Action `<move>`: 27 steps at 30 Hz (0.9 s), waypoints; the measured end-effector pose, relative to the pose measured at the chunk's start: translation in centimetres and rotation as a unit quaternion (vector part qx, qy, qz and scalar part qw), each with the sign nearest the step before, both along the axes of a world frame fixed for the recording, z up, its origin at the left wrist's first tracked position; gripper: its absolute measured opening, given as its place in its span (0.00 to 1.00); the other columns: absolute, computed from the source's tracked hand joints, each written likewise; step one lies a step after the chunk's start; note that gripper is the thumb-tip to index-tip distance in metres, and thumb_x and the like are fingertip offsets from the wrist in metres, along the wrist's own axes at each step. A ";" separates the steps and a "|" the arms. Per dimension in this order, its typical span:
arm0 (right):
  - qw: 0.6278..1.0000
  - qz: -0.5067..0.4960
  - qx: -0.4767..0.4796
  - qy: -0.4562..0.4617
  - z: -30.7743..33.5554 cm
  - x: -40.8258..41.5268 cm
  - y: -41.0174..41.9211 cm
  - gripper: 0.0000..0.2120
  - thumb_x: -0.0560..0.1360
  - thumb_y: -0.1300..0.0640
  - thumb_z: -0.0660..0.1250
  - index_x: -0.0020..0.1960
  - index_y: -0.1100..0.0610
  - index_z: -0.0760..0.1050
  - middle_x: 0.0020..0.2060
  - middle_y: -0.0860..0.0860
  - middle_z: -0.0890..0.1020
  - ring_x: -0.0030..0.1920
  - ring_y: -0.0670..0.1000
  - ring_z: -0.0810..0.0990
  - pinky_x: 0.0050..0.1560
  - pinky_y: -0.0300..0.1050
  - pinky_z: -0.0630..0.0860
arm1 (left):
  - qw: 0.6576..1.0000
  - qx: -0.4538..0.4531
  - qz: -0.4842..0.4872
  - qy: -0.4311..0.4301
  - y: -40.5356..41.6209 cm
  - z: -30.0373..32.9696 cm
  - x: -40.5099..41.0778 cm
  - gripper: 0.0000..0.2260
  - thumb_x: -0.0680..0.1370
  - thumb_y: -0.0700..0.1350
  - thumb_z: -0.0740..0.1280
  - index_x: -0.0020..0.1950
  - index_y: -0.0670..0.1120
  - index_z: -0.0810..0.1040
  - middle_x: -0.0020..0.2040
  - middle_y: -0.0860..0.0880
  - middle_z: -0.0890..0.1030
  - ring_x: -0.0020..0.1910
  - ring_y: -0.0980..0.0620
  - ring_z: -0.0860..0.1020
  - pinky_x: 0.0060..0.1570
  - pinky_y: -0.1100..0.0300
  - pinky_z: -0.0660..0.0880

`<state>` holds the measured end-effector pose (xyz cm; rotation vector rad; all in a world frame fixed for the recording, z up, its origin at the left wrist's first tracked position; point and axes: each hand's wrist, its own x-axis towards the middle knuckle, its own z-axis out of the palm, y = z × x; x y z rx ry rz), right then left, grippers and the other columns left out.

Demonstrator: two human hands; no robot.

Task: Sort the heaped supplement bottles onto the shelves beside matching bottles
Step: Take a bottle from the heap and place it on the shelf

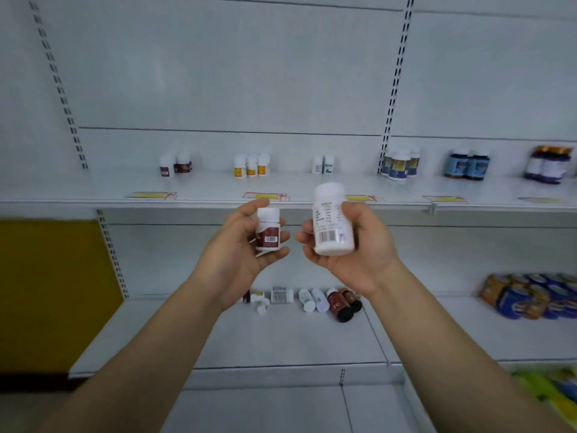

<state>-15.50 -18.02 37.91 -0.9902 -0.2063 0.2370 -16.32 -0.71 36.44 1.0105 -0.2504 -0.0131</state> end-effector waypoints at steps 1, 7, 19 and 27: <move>1.000 0.017 0.013 0.004 0.3 0.2 0.5 0.18 0.67 0.52 0.59 0.51 0.63 0.74 0.36 0.58 0.80 0.34 0.55 0.79 0.36 0.45 0.74 | 1.000 0.001 0.014 0.001 0.7 0.2 0.1 0.13 0.81 0.40 0.53 0.59 0.49 0.74 0.49 0.42 0.80 0.45 0.45 0.80 0.42 0.53 0.81; 0.997 0.062 -0.003 -0.048 1.1 3.4 6.8 0.16 0.66 0.53 0.66 0.52 0.56 0.73 0.37 0.55 0.78 0.33 0.53 0.78 0.35 0.45 0.76 | 0.996 0.052 0.073 -0.019 6.8 1.0 2.2 0.20 0.76 0.28 0.55 0.56 0.50 0.75 0.49 0.41 0.79 0.45 0.46 0.81 0.47 0.53 0.81; 0.989 0.008 -0.062 -0.135 3.5 14.3 24.2 0.12 0.76 0.67 0.62 0.56 0.56 0.74 0.41 0.54 0.81 0.42 0.54 0.82 0.46 0.51 0.80 | 0.889 0.402 0.199 -0.092 25.2 3.8 13.3 0.18 0.73 0.30 0.67 0.54 0.52 0.73 0.52 0.51 0.77 0.46 0.53 0.80 0.42 0.63 0.79; 0.987 -0.021 -0.124 -0.099 4.0 20.9 26.5 0.16 0.71 0.70 0.57 0.53 0.56 0.74 0.42 0.57 0.78 0.41 0.56 0.79 0.42 0.46 0.78 | 0.744 0.622 0.194 -0.147 27.8 3.9 22.1 0.18 0.74 0.42 0.71 0.60 0.52 0.68 0.53 0.51 0.75 0.41 0.56 0.76 0.40 0.66 0.74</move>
